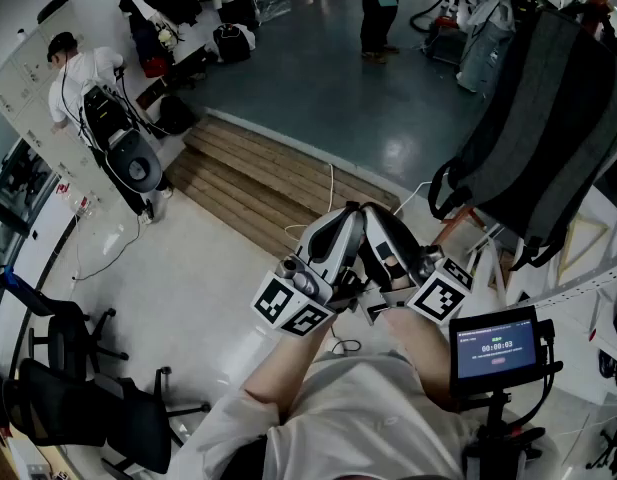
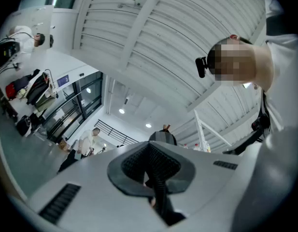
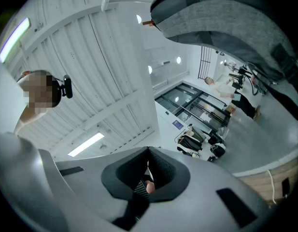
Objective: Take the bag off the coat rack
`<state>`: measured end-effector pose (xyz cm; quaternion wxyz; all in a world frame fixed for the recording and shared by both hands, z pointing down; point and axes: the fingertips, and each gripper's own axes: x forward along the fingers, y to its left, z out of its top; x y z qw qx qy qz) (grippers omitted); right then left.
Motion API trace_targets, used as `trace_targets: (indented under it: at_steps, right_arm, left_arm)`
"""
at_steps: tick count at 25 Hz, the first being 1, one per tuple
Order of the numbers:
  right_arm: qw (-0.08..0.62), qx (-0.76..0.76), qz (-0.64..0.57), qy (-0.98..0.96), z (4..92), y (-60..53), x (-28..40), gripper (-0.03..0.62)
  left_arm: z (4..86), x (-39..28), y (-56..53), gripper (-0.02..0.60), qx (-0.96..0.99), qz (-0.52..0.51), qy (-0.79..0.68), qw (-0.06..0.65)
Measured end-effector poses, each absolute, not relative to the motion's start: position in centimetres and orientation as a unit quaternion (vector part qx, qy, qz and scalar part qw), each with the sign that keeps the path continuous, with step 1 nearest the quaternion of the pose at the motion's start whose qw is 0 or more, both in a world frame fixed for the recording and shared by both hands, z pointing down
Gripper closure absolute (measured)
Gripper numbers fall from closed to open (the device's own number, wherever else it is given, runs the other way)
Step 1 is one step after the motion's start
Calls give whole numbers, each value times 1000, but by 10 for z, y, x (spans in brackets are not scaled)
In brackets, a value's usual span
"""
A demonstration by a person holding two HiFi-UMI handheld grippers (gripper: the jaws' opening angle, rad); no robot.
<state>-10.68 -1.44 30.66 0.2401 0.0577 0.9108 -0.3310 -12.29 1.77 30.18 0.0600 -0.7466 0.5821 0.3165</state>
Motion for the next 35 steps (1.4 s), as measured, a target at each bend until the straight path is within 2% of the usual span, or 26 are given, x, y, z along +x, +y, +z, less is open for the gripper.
trace_targets:
  at_steps: [3, 6, 12, 16, 19, 23, 26, 29, 35]
  right_arm:
    - [276, 58, -310, 908, 272, -43, -118, 583]
    - [298, 25, -225, 927, 234, -67, -108, 583]
    - [322, -107, -16, 941, 139, -117, -28, 582]
    - [305, -244, 114, 913, 66, -165, 62, 582]
    - [275, -319, 175, 890, 27, -202, 119, 582]
    - [203, -377, 221, 876, -1, -270, 157, 580]
    - [138, -389, 244, 878, -9, -314, 162, 577]
    - [76, -388, 253, 883, -9, -340, 155, 534]
    - [5, -365, 226, 903, 3, -369, 145, 526]
  left_arm:
    - [267, -148, -12, 575, -760, 360, 538, 56]
    - [230, -157, -38, 575, -777, 388, 490, 71]
    - [146, -147, -78, 575, -828, 298, 440, 180]
    - [73, -94, -149, 575, -856, 234, 400, 228]
    - [33, -42, -206, 574, -872, 170, 379, 258]
    - [7, 9, -287, 567, -885, 98, 366, 270]
    - [3, 37, -331, 515, -900, 52, 348, 258]
    - [1, 61, -354, 505, -909, 13, 331, 253]
    - [10, 84, -392, 454, -914, -59, 324, 238]
